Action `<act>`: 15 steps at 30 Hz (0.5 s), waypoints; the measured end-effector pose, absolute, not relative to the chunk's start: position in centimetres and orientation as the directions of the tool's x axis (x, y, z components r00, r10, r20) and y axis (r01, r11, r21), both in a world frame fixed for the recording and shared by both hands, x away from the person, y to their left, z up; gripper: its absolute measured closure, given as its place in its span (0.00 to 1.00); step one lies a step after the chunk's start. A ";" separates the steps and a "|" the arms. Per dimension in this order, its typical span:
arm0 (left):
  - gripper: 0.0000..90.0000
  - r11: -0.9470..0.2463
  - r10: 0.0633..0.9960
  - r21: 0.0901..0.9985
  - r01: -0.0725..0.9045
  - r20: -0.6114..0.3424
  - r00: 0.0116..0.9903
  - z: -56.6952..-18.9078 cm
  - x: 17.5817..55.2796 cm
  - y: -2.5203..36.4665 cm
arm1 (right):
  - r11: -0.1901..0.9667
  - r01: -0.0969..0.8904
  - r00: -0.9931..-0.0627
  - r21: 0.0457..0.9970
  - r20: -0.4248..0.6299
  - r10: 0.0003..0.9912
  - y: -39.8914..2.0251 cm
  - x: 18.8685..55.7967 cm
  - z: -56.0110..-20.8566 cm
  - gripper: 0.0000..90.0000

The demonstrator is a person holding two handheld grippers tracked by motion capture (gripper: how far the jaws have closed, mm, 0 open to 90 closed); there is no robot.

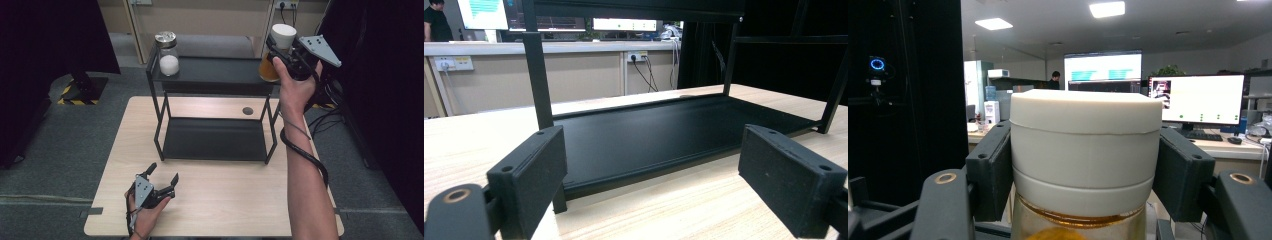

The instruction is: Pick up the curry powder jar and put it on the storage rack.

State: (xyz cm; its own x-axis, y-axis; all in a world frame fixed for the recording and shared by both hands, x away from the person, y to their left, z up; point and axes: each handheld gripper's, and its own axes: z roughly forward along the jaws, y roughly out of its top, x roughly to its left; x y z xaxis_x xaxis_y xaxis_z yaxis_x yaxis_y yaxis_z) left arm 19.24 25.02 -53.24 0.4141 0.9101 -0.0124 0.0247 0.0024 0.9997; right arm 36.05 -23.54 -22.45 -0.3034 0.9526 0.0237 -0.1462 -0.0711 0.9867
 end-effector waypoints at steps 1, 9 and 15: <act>0.13 0.002 0.910 1.000 0.025 -0.012 0.414 -53.2 19.2 25.0 | -0.070 -0.145 -0.302 0.987 0.023 0.953 -23.5 36.1 -22.5 0.38; 0.13 0.003 0.910 1.000 0.025 -0.013 0.415 -53.2 19.3 25.0 | -0.071 -0.133 -0.294 0.989 0.029 0.955 -23.5 36.8 -22.4 0.38; 0.13 0.004 0.909 1.000 0.025 -0.014 0.416 -53.2 19.3 25.1 | -0.069 -0.133 -0.292 0.989 0.028 0.956 -23.4 37.1 -22.4 0.38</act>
